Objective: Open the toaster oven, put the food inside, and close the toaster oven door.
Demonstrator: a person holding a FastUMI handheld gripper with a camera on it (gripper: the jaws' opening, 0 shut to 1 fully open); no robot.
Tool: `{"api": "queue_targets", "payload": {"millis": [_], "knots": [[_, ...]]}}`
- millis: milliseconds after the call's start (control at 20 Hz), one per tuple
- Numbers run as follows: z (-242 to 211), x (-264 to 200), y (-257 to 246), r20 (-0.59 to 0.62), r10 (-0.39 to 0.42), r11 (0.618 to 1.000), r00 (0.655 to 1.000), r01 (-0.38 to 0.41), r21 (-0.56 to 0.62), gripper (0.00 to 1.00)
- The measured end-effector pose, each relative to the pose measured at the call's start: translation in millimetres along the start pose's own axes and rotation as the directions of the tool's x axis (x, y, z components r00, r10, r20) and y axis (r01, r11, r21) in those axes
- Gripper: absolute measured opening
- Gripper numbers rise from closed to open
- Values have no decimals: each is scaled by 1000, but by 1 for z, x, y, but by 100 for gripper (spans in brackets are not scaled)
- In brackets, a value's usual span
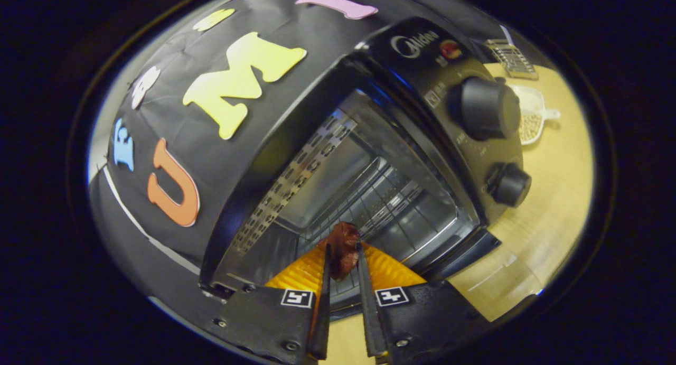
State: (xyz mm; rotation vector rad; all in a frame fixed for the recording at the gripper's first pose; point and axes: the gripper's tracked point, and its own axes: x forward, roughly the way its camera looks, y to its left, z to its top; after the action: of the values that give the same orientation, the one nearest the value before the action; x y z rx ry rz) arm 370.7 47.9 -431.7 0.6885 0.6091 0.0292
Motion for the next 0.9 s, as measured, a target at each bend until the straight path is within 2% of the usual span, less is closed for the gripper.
{"api": "queue_targets", "payload": {"millis": [50, 150, 300, 550, 650, 750, 900], "knots": [[-3, -3, -4, -10, -34, 998, 999, 33, -61, 35], [-2, -13, -9, 13, -74, 983, 997, 75, -165, 41], [7, -36, -7, 38, -77, 962, 996, 84, -259, 49], [13, -94, -3, 46, -61, 935, 997, 74, -346, 65], [10, -118, -4, 55, -58, 903, 997, 76, -423, 82], [3, -139, -11, 62, -73, 858, 995, 94, -504, 92], [-17, -164, -25, 72, -99, 806, 992, 122, -578, 93]]}}
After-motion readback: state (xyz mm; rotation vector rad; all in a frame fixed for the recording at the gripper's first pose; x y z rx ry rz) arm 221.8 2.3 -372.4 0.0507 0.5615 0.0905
